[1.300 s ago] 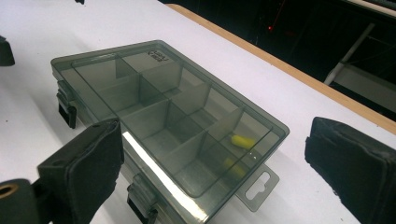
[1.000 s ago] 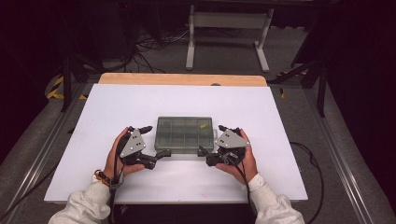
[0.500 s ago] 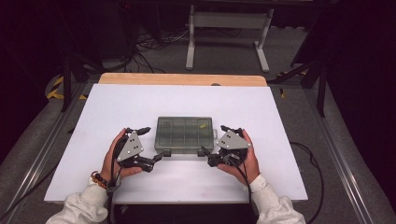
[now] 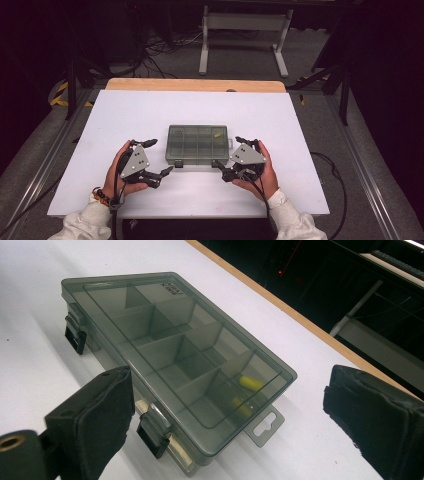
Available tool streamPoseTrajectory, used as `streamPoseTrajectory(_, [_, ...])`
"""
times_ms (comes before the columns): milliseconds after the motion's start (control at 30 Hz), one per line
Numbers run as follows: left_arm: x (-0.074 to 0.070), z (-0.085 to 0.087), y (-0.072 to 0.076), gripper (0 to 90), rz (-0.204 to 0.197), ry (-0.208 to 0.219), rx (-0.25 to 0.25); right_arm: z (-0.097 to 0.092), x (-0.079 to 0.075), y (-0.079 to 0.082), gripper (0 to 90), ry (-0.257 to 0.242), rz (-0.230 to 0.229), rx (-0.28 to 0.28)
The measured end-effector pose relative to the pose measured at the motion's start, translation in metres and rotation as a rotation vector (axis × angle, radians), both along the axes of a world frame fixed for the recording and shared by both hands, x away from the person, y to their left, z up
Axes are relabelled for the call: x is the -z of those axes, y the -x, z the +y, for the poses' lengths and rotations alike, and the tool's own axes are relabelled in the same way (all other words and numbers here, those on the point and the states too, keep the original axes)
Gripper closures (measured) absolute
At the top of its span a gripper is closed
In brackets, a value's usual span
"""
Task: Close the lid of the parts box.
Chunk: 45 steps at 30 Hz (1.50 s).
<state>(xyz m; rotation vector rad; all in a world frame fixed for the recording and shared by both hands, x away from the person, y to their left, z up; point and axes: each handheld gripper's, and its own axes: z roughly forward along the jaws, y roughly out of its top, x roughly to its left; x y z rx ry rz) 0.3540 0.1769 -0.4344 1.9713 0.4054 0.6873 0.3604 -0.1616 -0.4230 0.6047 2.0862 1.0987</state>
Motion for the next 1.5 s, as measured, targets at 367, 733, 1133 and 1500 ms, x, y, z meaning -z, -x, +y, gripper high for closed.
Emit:
streamPoseTrajectory(367, [0.000,0.005,0.006,6.1,-0.009,-0.002,-0.002,-0.003,0.001,0.006,6.1,0.007,-0.009,0.001])
streamPoseTrajectory(733, [0.001,0.004,0.009,6.0,-0.014,-0.008,0.000,-0.007,0.003,0.013,6.1,0.015,-0.009,0.007])
streamPoseTrajectory(1133, [0.005,0.013,0.021,6.1,-0.005,-0.013,0.001,-0.016,0.005,0.022,5.8,0.023,-0.009,0.019])
streamPoseTrajectory(1500, [0.012,0.024,0.030,5.8,-0.008,-0.002,-0.012,-0.026,0.011,0.029,5.7,0.024,0.005,0.030])
